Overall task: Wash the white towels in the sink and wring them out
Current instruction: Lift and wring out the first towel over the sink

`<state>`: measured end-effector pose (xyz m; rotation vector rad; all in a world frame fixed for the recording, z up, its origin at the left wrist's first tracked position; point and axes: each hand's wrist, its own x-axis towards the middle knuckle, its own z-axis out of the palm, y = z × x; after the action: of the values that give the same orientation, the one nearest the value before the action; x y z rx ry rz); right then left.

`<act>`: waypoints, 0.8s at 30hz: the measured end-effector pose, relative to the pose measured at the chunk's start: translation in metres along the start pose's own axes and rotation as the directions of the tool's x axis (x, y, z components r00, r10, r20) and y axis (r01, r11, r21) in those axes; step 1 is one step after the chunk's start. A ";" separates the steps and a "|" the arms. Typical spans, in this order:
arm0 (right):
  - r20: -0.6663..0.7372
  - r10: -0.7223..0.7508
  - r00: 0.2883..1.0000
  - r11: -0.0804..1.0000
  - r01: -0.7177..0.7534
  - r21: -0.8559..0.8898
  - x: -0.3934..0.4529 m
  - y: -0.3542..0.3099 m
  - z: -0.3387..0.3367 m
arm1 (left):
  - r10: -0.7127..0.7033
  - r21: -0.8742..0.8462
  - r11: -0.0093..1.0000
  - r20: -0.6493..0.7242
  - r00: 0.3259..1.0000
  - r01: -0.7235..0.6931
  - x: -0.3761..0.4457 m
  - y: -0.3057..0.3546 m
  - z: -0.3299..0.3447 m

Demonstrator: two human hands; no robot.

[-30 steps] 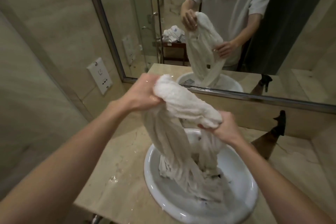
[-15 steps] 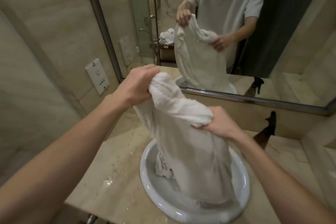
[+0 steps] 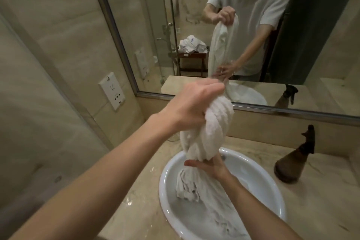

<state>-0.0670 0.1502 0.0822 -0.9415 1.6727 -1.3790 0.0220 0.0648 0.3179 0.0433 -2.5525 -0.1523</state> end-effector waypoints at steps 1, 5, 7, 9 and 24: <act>-0.004 -0.022 1.000 0.999 0.022 0.032 0.000 -0.001 0.000 | -0.006 -0.028 1.000 -0.005 1.000 0.006 0.000 0.001 0.000; 0.007 -0.124 0.992 0.989 0.124 -0.083 -0.002 -0.007 -0.017 | -0.180 -0.167 0.971 -0.040 0.983 0.171 -0.013 -0.023 -0.006; 0.021 -0.098 0.995 0.978 0.100 -0.185 -0.003 -0.014 -0.033 | -0.351 -0.186 0.923 -0.045 0.935 0.337 -0.032 -0.042 -0.011; 0.030 -0.087 0.996 0.966 0.092 -0.243 -0.003 -0.024 -0.053 | -0.465 -0.257 0.851 0.035 0.885 0.457 -0.055 -0.063 -0.015; 0.020 -0.411 0.912 0.736 0.344 -0.583 -0.029 -0.104 -0.109 | -0.089 -0.416 -0.587 0.886 0.456 0.694 -0.153 -0.035 0.103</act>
<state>-0.1438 0.2079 0.2017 -1.6603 2.1266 -1.1907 0.0924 0.0498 0.1449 0.7973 -1.3236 -2.9429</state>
